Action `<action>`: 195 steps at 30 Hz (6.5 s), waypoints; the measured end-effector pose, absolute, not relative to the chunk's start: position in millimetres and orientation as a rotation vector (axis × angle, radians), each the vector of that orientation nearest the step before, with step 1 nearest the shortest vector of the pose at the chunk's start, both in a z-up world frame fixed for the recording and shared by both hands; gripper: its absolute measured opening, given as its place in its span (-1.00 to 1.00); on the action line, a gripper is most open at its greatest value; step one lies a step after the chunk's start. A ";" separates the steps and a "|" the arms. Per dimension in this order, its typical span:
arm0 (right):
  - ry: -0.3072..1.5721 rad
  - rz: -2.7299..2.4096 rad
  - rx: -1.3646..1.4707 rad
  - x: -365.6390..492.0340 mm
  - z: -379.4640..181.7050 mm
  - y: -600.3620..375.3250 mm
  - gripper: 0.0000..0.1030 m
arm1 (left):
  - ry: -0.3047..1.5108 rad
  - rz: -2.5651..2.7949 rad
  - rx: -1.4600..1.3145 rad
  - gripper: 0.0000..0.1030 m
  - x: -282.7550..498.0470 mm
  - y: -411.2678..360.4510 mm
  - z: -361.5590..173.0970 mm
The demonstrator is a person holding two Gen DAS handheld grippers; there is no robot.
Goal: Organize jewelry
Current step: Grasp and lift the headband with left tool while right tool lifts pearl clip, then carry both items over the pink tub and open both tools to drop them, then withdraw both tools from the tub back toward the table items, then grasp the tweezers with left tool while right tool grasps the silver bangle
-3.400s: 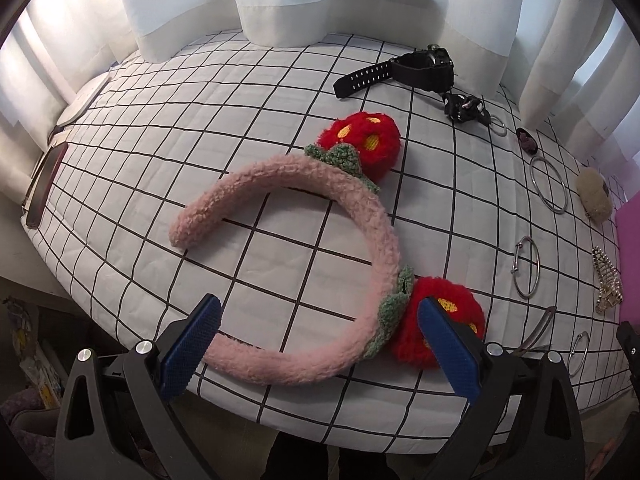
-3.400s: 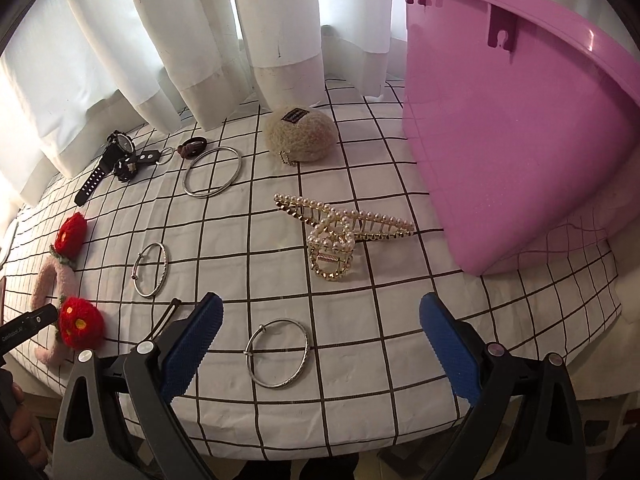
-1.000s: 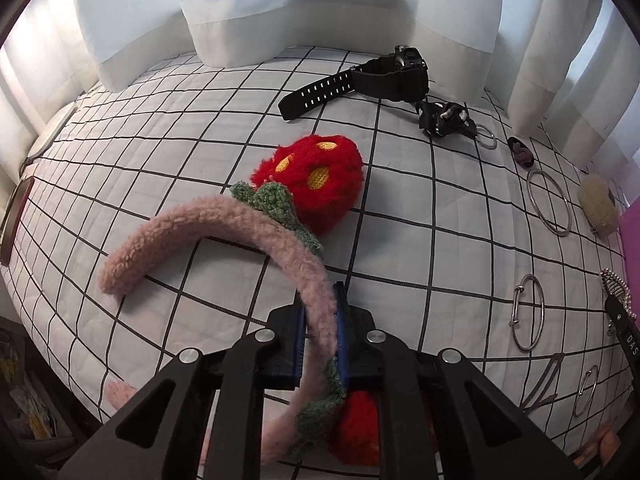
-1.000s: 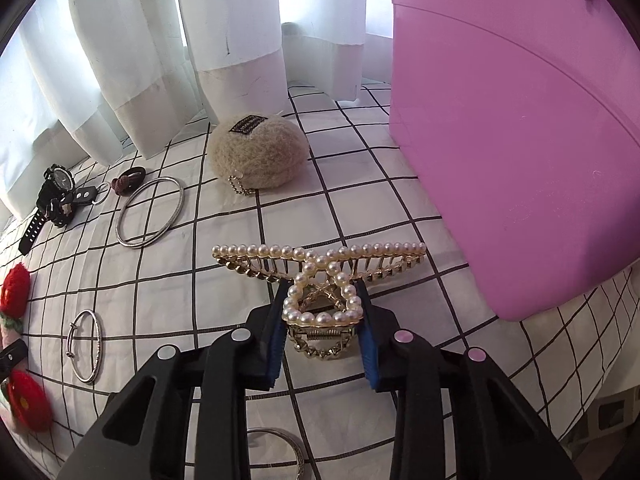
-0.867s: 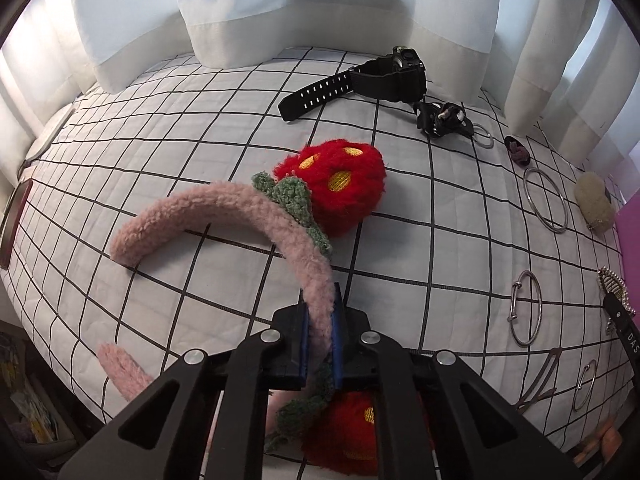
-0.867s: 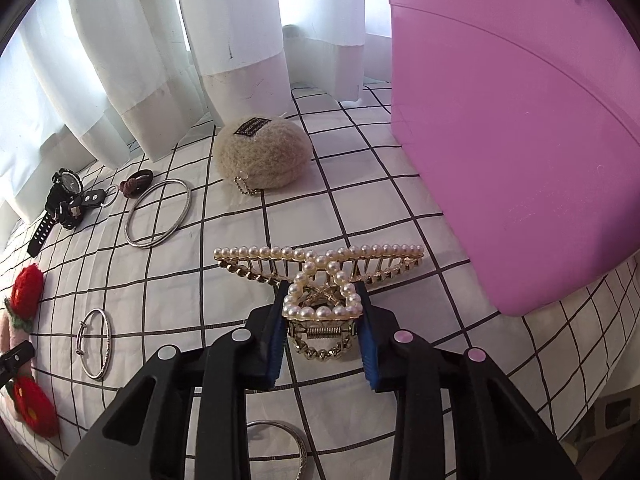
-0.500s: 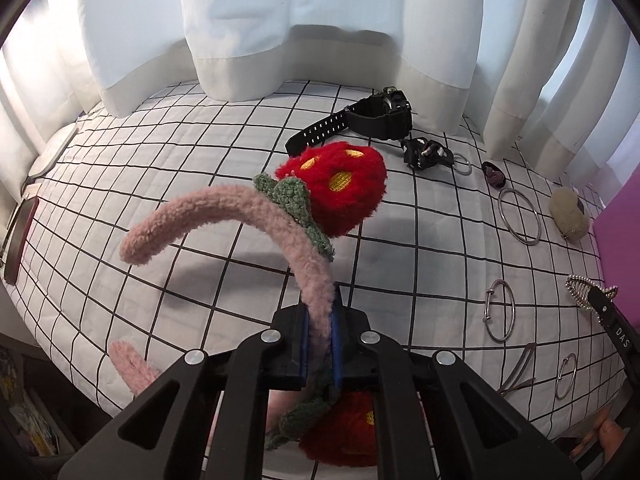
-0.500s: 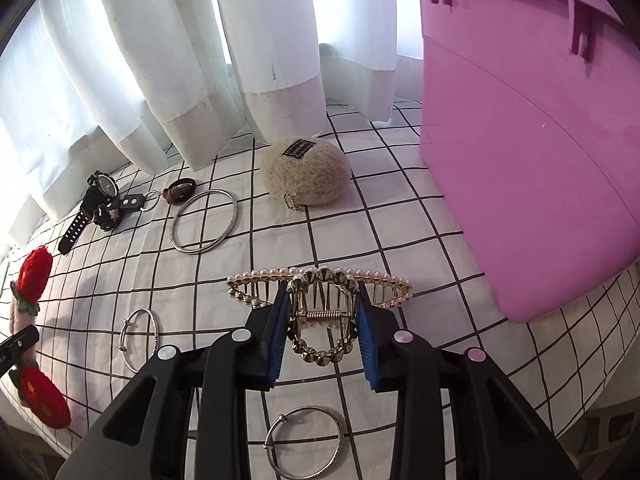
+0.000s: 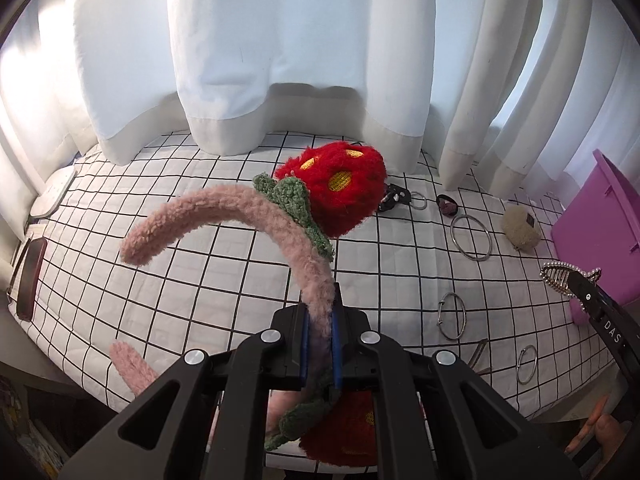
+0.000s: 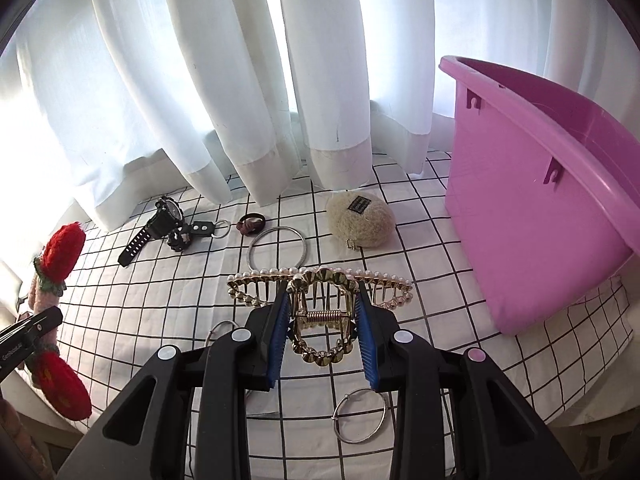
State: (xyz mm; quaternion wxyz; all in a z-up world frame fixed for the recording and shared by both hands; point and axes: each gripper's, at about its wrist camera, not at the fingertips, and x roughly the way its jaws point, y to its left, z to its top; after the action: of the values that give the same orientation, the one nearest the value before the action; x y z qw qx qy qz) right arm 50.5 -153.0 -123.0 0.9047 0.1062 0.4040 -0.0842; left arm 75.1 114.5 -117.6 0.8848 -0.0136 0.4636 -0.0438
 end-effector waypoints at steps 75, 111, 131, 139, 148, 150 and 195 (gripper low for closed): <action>1.175 -0.184 0.319 91.7 -98.2 -564.2 -0.40 | 1.287 -0.400 0.140 -0.50 126.0 -386.4 -107.4; 1.073 -0.182 0.349 76.0 -60.3 -546.1 0.42 | 1.043 -0.378 0.114 0.73 92.0 -342.9 -30.7; 0.823 -0.030 0.303 59.3 -7.9 -397.4 0.48 | 0.838 -0.181 -0.039 0.88 72.3 -133.3 28.1; 0.793 0.019 0.256 53.7 -1.4 -304.2 0.48 | 0.866 -0.017 -0.019 0.88 71.4 -8.8 0.4; 0.847 -0.034 0.249 25.5 -28.4 -218.1 0.48 | 0.942 -0.043 0.017 0.88 74.6 68.5 -55.7; 0.868 -0.064 0.257 15.0 -43.1 -205.6 0.48 | 0.965 -0.085 0.042 0.88 73.0 70.3 -72.6; 0.912 -0.084 0.036 -5.7 -240.4 -186.6 0.53 | 0.925 -0.214 0.099 0.88 30.1 -8.5 -237.7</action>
State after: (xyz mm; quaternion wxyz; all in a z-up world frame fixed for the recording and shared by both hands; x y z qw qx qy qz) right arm -5.7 -186.6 -240.4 0.8968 0.0174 0.4402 -0.0406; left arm 30.1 -8.5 -237.7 0.8883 0.0474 0.4449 -0.1031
